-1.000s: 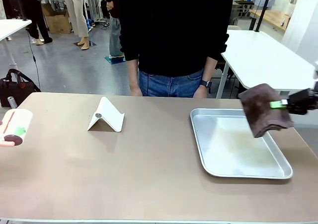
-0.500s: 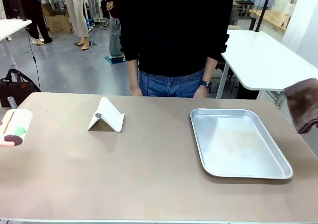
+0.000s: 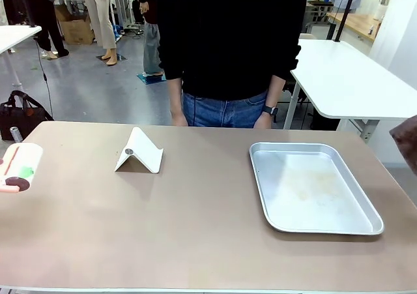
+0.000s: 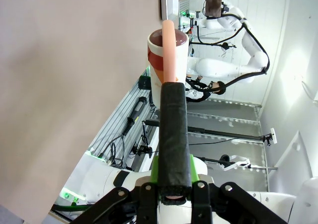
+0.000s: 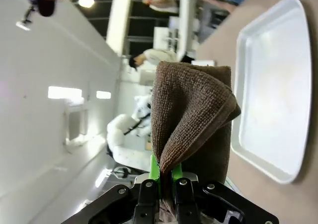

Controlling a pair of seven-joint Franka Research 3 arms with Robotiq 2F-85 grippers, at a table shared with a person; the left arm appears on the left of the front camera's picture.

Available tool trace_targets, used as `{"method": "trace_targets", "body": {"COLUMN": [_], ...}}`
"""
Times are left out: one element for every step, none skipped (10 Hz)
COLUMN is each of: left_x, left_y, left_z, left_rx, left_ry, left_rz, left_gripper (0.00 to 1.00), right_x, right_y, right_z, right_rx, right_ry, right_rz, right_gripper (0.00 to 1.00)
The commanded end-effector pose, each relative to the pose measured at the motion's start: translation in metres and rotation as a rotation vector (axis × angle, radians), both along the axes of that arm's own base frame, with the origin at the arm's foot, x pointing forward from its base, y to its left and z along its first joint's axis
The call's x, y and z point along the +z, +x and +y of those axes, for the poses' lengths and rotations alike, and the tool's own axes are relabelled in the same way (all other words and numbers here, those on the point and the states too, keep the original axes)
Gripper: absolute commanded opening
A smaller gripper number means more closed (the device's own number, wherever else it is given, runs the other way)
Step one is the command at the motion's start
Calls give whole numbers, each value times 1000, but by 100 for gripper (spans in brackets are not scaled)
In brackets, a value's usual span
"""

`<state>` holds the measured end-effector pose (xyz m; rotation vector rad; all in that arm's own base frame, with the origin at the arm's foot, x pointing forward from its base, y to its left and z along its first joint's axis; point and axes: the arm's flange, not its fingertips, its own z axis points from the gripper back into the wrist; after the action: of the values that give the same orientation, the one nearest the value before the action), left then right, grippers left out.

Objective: Clean the surface of the table.
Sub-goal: Clean the area not pointed to by the person.

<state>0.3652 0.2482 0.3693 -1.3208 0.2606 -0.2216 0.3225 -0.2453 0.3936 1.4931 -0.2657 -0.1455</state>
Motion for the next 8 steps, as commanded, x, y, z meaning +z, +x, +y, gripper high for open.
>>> {"method": "trace_targets", "body": {"left_x": [5, 5, 5, 5, 5, 5, 5, 5], "left_y": [0, 0, 0, 0, 0, 0, 0, 0], "left_z": [-1, -1, -1, -1, -1, -1, -1, -1], "left_rx": [16, 16, 16, 16, 16, 16, 16, 16], "left_ry": [-19, -19, -19, -19, -19, -19, -19, -19], "left_rz": [8, 8, 8, 8, 8, 8, 8, 8], "left_gripper": [22, 22, 22, 22, 22, 22, 22, 22], "right_x": [21, 19, 14, 14, 14, 14, 14, 14], "right_y": [-12, -7, -7, -7, -7, -7, -7, -7], "right_z": [24, 31, 6, 6, 6, 6, 6, 6], "right_rx": [55, 54, 29, 29, 29, 29, 29, 29], "right_ry": [-94, -109, -56, -56, -56, -56, -56, -56], "right_rz": [46, 7, 19, 19, 19, 19, 19, 19], "right_gripper": [11, 11, 11, 11, 11, 11, 11, 11]}}
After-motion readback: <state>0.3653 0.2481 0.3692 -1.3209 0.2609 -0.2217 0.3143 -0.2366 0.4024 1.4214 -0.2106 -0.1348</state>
